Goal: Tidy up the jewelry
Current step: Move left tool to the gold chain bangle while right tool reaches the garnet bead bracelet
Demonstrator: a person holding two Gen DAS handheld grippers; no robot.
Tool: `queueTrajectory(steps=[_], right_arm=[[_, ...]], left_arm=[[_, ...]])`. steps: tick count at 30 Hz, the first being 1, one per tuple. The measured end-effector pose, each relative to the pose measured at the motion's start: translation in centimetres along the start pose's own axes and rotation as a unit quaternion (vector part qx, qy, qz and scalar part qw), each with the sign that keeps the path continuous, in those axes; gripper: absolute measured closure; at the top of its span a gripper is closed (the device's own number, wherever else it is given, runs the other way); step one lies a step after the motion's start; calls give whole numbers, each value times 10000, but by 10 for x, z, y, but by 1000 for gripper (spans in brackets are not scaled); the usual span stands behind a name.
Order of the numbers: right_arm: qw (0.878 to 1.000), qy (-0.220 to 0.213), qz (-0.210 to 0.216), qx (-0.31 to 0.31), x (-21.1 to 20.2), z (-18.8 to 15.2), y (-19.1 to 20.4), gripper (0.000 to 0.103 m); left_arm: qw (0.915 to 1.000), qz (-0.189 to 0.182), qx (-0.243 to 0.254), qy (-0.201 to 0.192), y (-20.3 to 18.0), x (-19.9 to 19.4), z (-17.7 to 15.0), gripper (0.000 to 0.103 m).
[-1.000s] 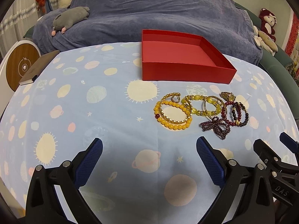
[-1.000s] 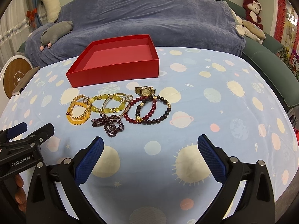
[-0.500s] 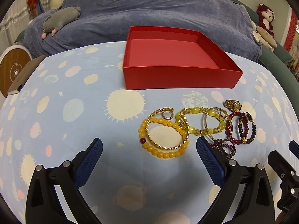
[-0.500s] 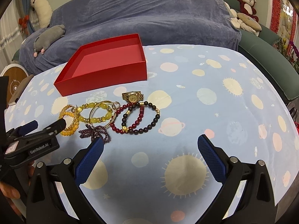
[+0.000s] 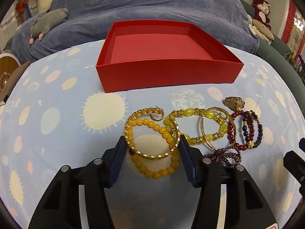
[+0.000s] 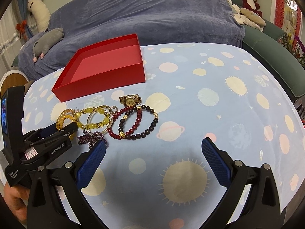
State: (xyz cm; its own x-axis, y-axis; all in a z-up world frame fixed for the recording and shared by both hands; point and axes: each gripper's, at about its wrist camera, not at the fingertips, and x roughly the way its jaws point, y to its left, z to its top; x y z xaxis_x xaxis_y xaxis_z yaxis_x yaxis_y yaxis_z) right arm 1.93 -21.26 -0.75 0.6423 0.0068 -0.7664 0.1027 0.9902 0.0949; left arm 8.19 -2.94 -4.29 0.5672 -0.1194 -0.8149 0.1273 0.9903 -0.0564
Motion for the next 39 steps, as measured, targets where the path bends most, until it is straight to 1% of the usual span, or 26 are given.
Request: queueTrajectory(steps=[3, 7, 9, 13, 17, 20, 23, 25, 26, 28, 30, 31, 33, 36, 38, 39], right_arm=[[10000, -5, 11, -7, 0, 1, 3, 7], [9999, -45, 100, -63, -2, 3, 11, 7], [9998, -65, 134, -111, -2, 5, 16, 7], [9995, -30, 275, -172, 5, 10, 27, 7], [9979, -2, 541, -370, 11, 18, 50, 7], [9963, 27, 646, -570, 16, 20, 71, 10], [9950, 139, 707, -691, 22, 11, 84, 20], [9944, 242, 694, -753, 29, 2, 87, 31], [9944, 309, 659, -770, 33, -1, 86, 33], [9935, 489, 697, -758, 41, -6, 84, 42], [9930, 587, 772, -680, 47, -9, 81, 46], [9927, 610, 801, -664, 48, -9, 80, 50], [9922, 618, 826, -698, 51, -10, 82, 52], [9920, 543, 754, -848, 54, -12, 87, 56], [9919, 491, 710, -937, 54, -12, 87, 61], [9919, 469, 703, -951, 54, -13, 86, 69]], left_arm=[[9999, -83, -44, -49, 0, -7, 0, 51], [9996, -147, -129, -197, 6, -25, 2, 51], [9993, -189, -200, -268, 11, -36, 3, 51], [9987, -138, -367, -335, 30, -54, 2, 51], [9977, -62, -607, -294, 51, -63, -3, 51], [9973, -56, -672, -293, 61, -67, -7, 51], [9974, -24, -662, -294, 67, -69, -11, 51], [9973, -57, -694, -251, 71, -69, -13, 51], [9971, -84, -720, -214, 73, -68, -14, 51], [9971, -133, -727, -155, 75, -66, -17, 51], [9975, -131, -685, -143, 74, -66, -19, 51], [9976, -134, -670, -139, 74, -66, -20, 51], [9975, -164, -677, -118, 73, -66, -22, 51], [9976, -179, -660, -110, 71, -65, -22, 51], [9976, -184, -658, -109, 70, -65, -23, 51], [9976, -193, -661, -107, 69, -65, -22, 51]])
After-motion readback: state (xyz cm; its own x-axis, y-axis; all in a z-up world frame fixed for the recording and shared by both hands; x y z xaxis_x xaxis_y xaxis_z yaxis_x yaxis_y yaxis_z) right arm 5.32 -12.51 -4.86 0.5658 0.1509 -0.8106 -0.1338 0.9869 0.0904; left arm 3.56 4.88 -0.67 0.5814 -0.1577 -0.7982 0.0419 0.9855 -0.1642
